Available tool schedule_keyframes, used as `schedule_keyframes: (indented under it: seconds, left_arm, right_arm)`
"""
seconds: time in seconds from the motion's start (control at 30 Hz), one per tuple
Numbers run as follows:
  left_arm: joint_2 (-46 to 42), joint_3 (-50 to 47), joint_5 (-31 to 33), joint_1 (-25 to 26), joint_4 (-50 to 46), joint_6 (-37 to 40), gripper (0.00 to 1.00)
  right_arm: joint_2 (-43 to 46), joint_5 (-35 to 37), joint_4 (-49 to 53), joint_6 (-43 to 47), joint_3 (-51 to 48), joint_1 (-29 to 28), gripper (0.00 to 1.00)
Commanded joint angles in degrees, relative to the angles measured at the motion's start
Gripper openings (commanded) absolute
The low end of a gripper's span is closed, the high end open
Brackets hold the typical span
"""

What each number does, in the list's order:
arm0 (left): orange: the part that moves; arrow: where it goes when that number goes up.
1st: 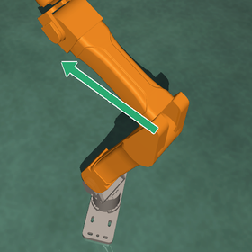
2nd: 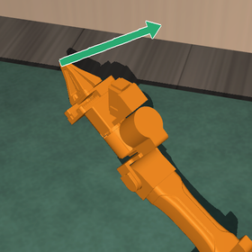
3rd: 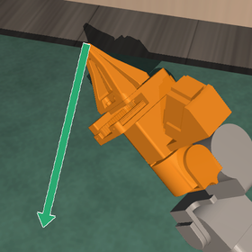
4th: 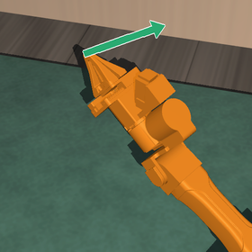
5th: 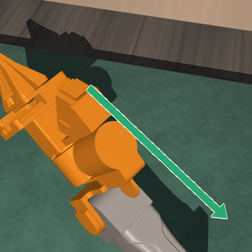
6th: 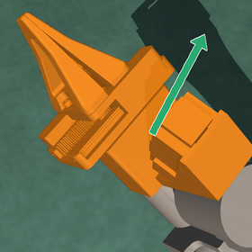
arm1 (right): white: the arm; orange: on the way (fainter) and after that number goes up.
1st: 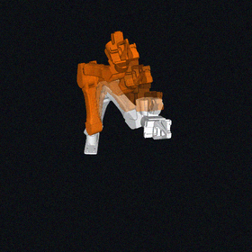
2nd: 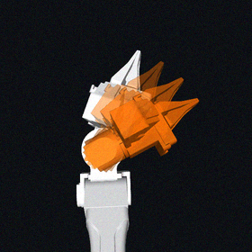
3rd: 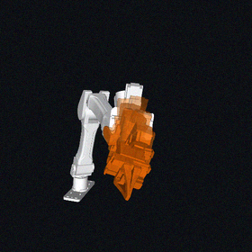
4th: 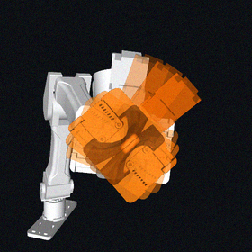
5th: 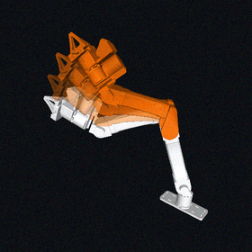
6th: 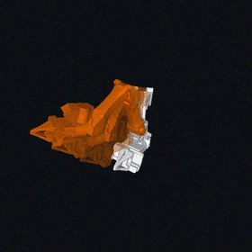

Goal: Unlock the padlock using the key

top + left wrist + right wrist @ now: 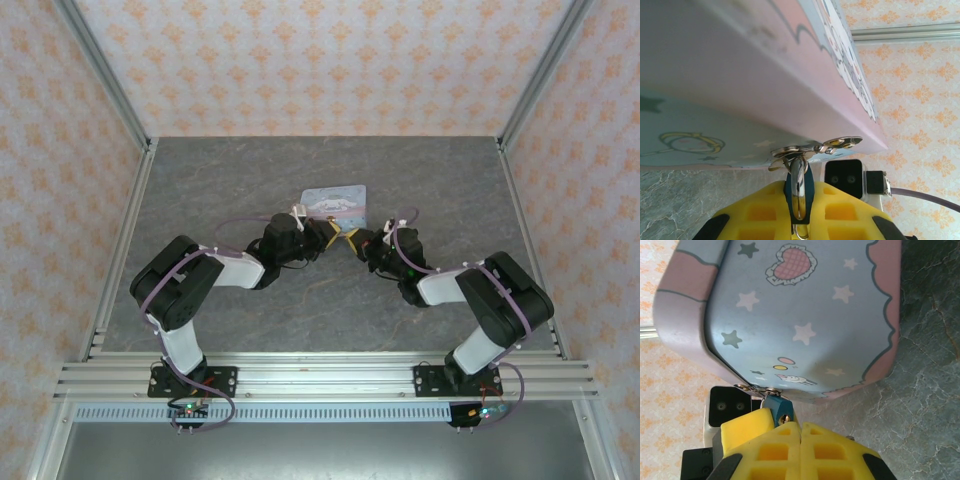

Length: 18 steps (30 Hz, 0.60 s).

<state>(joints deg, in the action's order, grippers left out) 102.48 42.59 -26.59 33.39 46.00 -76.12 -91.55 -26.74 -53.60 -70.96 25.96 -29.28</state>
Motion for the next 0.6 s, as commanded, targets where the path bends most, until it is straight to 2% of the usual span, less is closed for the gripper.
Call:
schedule_keyframes:
  seconds: [0.0,0.57]
  left_arm:
    - [-1.58,1.16,-0.92,0.76,3.23,-0.27,0.00]
    - [-1.05,1.94,-1.01,1.21,2.87,-0.36,0.00]
  right_arm:
    - [0.36,-0.06,-2.67,-0.36,1.40,-0.60,0.00]
    - [2.83,-0.57,-0.40,0.72,1.90,-0.66,0.00]
